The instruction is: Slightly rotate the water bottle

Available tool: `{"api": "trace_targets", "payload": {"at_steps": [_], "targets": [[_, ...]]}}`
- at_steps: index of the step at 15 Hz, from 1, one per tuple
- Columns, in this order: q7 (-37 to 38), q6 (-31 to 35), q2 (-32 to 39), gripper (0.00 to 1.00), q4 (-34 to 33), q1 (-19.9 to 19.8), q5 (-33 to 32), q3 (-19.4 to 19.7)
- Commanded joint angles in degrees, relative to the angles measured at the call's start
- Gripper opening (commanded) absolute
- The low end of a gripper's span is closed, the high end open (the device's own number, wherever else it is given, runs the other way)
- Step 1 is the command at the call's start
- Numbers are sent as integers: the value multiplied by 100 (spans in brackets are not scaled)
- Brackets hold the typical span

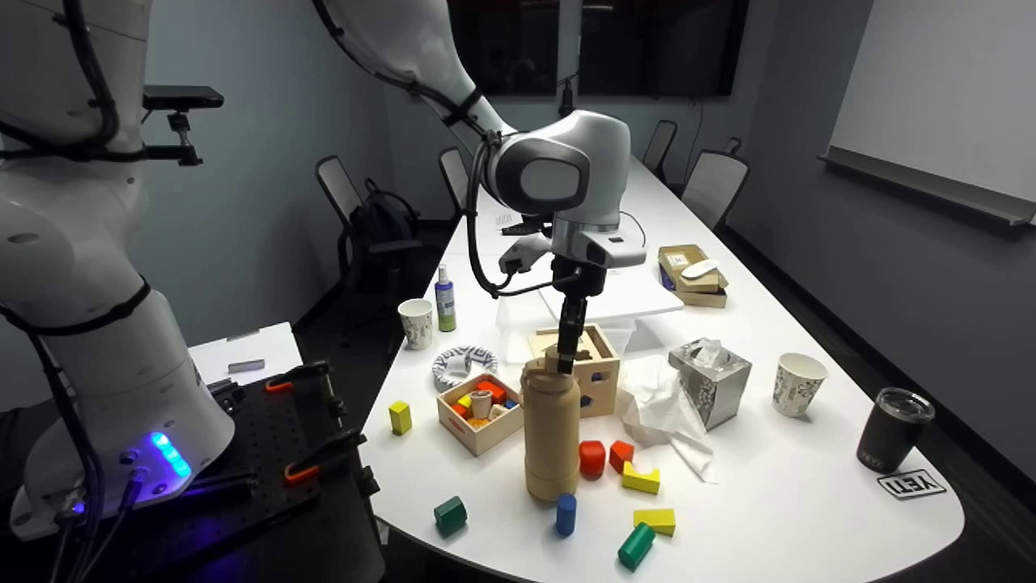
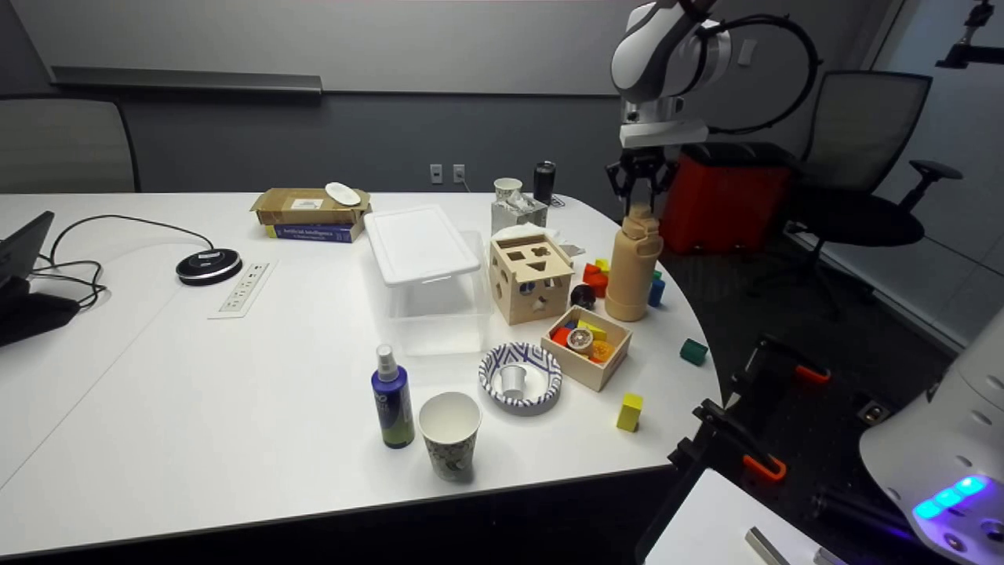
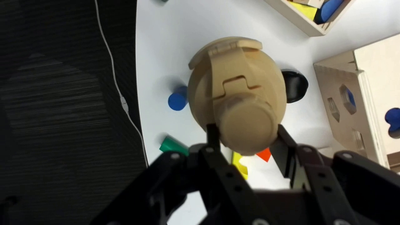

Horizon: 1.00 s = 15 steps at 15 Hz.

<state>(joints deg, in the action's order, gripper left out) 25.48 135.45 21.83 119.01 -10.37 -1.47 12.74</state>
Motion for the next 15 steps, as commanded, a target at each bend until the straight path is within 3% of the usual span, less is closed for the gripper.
{"api": "trace_targets", "payload": {"at_steps": [1, 9, 15], "targets": [[549, 64, -195, 20, 106, 181, 72, 214], [1939, 11, -201, 20, 137, 412, -43, 418], [3296, -112, -186, 20, 149, 726, -671, 653]]}}
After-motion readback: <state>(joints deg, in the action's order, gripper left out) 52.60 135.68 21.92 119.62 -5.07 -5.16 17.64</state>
